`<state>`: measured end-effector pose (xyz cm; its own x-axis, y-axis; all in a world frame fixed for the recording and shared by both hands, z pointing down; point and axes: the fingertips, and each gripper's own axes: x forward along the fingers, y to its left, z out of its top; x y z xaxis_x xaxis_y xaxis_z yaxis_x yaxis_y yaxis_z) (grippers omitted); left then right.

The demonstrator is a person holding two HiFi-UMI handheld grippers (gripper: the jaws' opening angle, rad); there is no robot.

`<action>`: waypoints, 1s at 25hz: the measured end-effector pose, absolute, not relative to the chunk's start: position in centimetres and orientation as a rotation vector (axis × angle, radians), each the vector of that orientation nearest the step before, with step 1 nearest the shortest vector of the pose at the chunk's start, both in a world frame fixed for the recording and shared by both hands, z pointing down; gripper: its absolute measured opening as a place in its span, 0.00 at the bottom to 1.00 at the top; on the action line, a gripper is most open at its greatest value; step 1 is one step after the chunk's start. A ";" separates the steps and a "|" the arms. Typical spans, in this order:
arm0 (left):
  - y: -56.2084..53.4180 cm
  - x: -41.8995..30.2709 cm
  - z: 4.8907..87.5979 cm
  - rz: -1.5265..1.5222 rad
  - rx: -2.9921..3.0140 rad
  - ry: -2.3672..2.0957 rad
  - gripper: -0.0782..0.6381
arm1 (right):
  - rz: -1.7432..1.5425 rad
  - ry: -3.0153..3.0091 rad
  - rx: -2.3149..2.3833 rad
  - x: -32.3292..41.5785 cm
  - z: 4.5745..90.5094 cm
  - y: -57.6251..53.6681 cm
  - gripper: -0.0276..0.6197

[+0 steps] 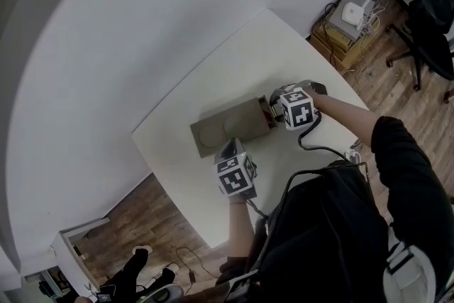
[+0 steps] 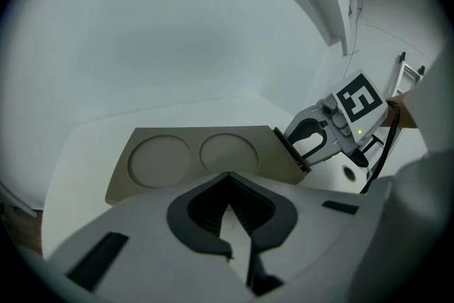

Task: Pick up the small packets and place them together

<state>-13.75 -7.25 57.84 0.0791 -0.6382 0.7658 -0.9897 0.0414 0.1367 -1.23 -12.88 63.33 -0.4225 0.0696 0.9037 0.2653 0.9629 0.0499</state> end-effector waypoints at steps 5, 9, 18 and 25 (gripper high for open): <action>-7.2 -13.8 57.7 0.624 1.673 -1.623 0.10 | -0.221 -1.974 -0.236 1.1 63.2 -13.5 0.31; -7.2 -13.6 57.7 0.624 1.675 -1.623 0.10 | -0.226 -1.945 -0.219 3.4 63.3 -14.0 0.31; -7.2 -13.7 57.6 0.627 1.662 -1.625 0.10 | -0.210 -1.873 -0.177 9.1 63.4 -15.1 0.31; -7.2 -13.7 57.7 0.629 1.657 -1.619 0.10 | -0.198 -1.812 -0.133 13.2 63.9 -16.0 0.31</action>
